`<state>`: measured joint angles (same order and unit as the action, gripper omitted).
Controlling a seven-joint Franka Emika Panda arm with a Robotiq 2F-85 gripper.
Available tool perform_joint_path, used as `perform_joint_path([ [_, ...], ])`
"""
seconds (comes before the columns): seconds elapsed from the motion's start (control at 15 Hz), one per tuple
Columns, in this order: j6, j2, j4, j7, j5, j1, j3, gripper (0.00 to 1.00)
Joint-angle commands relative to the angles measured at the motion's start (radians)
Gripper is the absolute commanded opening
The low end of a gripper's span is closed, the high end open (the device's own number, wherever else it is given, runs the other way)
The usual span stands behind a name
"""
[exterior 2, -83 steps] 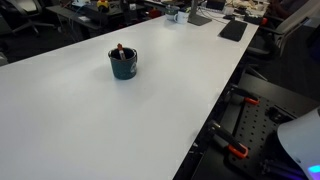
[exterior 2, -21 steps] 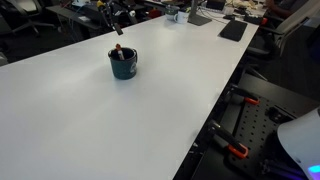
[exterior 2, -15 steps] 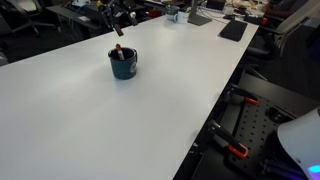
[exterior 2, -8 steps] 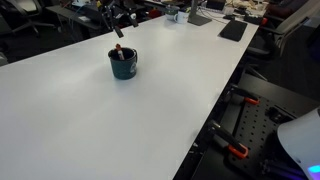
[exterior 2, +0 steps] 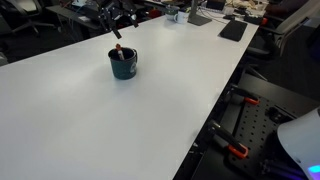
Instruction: Remove the marker from the blue cup and put it on the table
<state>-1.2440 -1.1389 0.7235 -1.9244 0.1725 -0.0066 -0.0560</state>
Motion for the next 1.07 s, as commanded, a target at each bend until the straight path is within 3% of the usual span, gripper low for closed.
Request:
perform_joint_path([
  [0.0,0.026,-0.049,-0.08,-0.088,0.045,0.033,0.004,1.0],
  [0.4,0.027,-0.081,-0.104,-0.169,0.073,0.071,0.006,1.0],
  [0.47,0.0,-0.058,-0.05,-0.128,0.052,0.057,0.0,1.0],
  [1.0,0.004,-0.068,-0.055,-0.127,0.056,0.067,-0.001,1.0],
])
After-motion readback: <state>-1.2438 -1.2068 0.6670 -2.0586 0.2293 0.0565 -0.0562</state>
